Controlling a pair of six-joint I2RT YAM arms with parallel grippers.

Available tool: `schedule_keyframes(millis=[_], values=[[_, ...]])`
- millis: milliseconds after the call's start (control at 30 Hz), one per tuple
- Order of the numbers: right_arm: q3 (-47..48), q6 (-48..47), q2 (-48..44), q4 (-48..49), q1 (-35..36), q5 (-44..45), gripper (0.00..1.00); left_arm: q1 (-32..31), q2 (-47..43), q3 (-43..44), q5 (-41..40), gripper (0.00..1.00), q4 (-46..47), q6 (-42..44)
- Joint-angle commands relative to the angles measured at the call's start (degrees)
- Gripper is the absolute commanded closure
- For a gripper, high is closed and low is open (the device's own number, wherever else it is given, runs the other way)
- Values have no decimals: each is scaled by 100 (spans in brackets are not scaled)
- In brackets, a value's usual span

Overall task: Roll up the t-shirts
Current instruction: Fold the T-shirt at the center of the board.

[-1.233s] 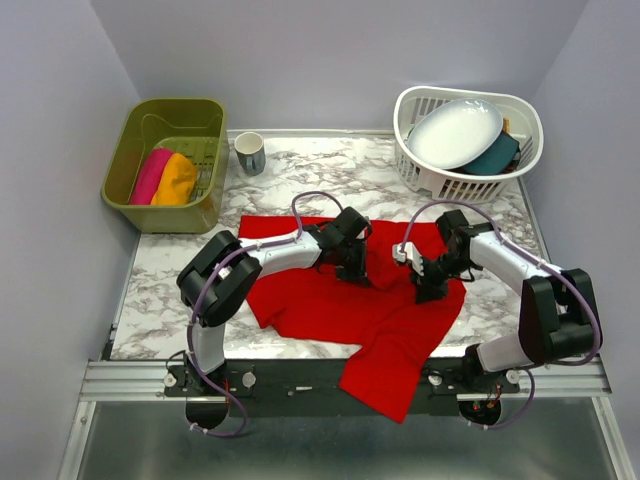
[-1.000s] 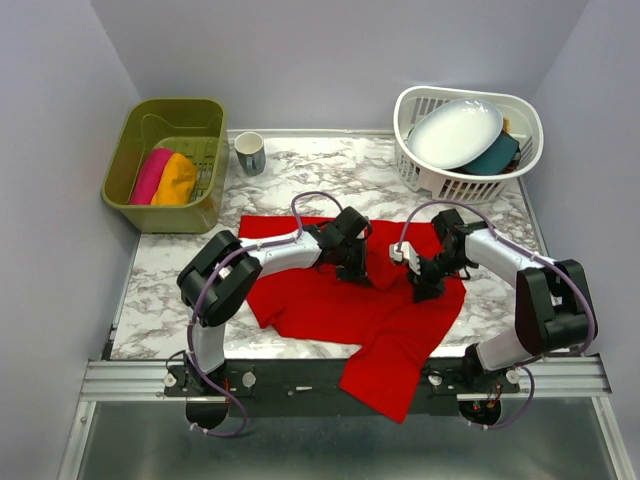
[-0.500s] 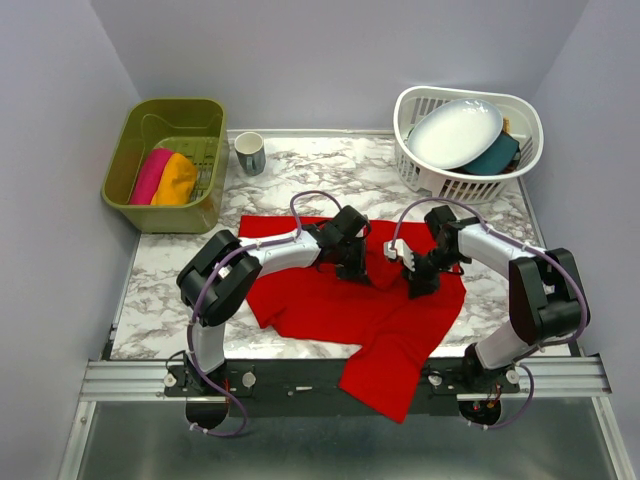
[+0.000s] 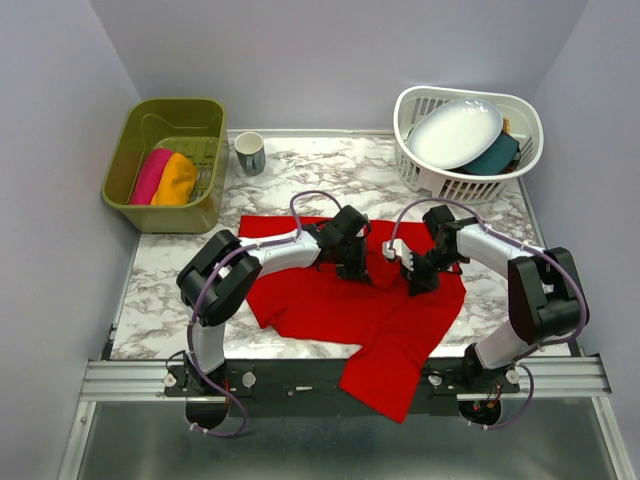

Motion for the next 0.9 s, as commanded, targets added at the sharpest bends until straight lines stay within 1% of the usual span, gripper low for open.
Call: schedule_keyframes(millis=[0,100,133,533,733,867], values=[[84,25,-348,-204,33,-1,93,15,60,-101,56,100,105,-12],[154,113,-445,-353,33,-125,99,6,60,-110,56,100,122,-20],[163,166,-454,-406,33,-151,99,15,52,-118,56,100,122,-20],[225,306,-481,-388,24,-63,99,-3,43,-171,65,100,193,-20],[383,360,-595,-651,-90,-256,99,-11,-10,-215,48,100,184,32],[304,342,-744,-775,-90,-274,99,-20,-19,-259,48,100,184,50]])
